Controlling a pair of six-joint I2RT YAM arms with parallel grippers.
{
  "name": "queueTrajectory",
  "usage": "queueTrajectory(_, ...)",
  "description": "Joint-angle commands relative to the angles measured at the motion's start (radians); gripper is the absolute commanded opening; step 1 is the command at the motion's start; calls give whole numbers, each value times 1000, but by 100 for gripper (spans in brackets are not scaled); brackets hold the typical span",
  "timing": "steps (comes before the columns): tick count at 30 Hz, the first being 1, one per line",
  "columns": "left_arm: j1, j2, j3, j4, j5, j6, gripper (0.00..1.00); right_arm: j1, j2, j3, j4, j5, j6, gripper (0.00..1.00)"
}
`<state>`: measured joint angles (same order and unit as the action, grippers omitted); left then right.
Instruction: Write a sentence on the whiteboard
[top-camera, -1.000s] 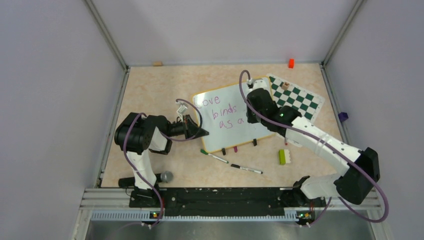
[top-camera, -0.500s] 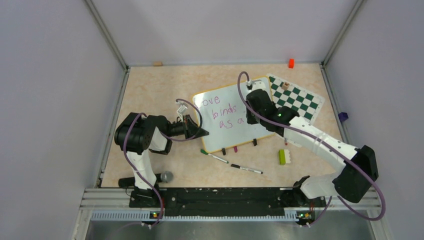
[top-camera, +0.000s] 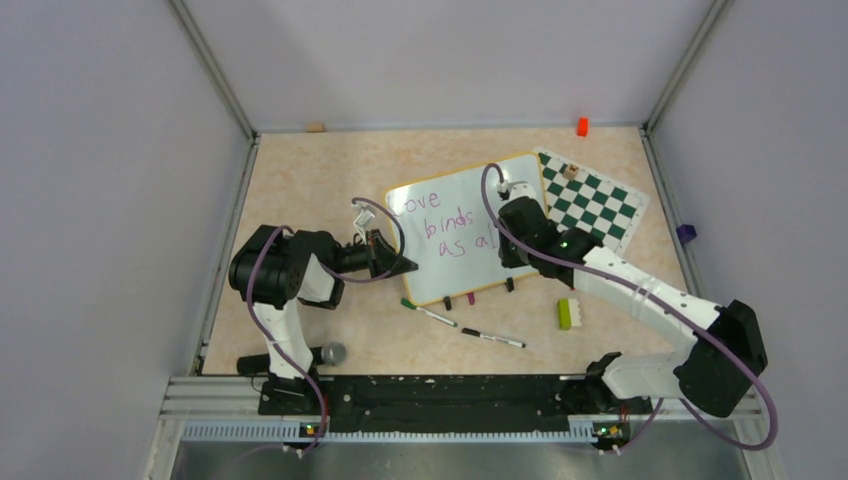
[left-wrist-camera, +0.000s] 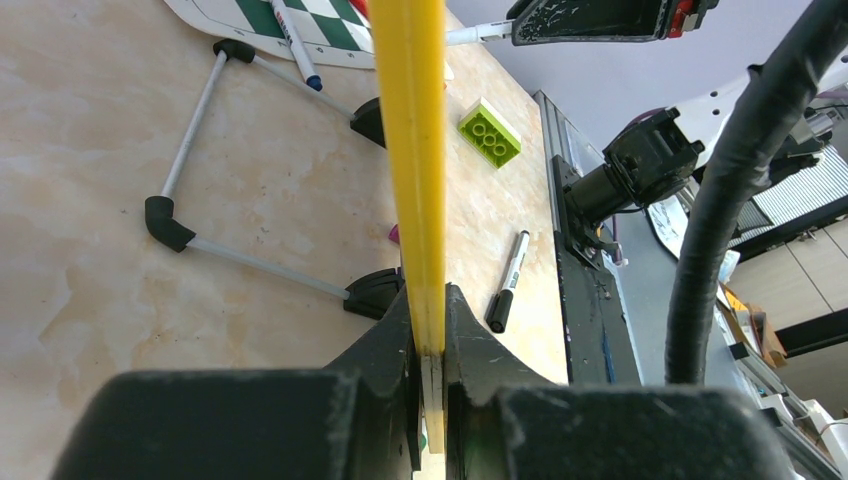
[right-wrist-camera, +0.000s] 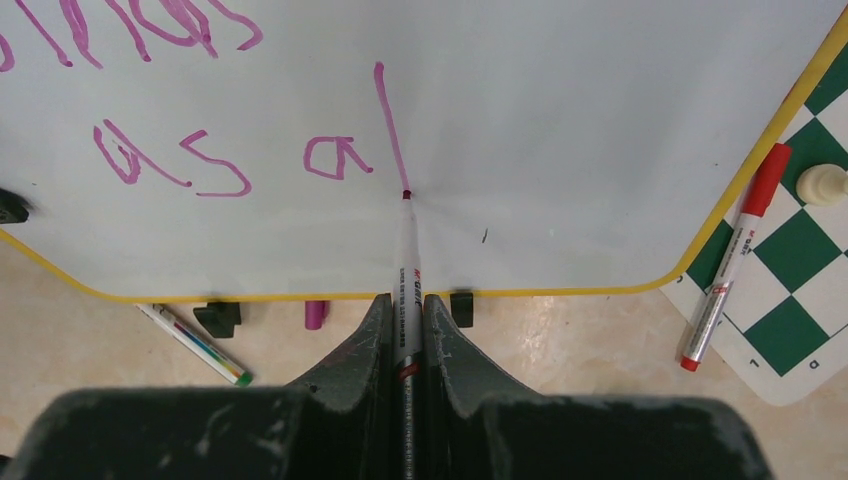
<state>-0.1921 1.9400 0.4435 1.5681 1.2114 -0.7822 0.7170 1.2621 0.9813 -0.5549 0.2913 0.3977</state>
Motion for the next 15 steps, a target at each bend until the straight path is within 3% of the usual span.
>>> queueTrajectory(1, -30, 21, -14, 52, 108, 82, 0, -16, -35, 38, 5, 1, 11, 0)
queueTrajectory(15, -30, 23, -12, 52, 108, 83, 0, -36, 12, 199, -3, 69, -51, 0)
